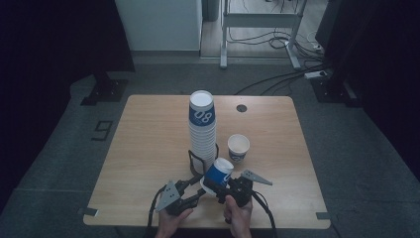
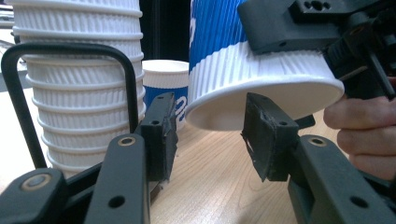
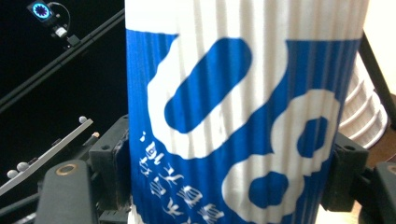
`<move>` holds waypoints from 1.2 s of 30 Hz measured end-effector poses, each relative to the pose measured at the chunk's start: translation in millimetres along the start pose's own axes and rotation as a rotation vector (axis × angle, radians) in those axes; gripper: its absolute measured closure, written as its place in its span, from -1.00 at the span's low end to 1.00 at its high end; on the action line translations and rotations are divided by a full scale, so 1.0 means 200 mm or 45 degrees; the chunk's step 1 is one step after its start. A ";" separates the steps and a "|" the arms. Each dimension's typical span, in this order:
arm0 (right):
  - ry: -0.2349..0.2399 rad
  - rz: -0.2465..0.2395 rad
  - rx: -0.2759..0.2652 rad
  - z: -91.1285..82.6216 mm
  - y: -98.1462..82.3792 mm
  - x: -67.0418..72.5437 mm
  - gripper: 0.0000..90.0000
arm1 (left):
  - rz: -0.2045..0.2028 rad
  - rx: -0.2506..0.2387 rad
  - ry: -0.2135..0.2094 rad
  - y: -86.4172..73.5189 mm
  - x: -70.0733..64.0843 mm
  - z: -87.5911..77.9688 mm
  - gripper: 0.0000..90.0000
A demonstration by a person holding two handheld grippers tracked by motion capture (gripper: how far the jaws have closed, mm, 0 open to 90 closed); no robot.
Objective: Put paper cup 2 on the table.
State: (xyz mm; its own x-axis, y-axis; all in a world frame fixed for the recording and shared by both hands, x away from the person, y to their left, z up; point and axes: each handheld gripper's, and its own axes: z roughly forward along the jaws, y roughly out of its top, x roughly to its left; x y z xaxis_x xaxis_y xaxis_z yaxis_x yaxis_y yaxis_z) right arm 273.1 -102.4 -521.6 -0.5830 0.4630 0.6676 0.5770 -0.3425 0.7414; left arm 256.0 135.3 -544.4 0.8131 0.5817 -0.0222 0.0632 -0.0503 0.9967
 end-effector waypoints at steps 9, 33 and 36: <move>0.055 0.135 -0.011 0.00 -0.03 -0.03 -0.51 | 0.012 -0.025 0.016 -0.01 -0.01 0.02 0.33; 0.132 0.189 0.086 0.06 -0.07 -0.01 -0.58 | -0.016 -0.037 0.089 0.00 0.00 0.07 0.81; 0.125 0.153 0.076 0.06 -0.07 -0.01 -0.63 | -0.025 -0.020 0.082 0.00 0.00 0.07 0.83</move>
State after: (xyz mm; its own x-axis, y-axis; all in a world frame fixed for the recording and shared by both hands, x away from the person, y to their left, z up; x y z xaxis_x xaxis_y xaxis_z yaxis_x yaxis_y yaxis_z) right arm 272.8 -88.8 -534.3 -0.5593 0.3384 0.7567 0.6773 -0.3397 0.6526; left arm 263.5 124.1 -545.8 0.7727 0.6337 -0.0371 0.0691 -0.0259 0.9973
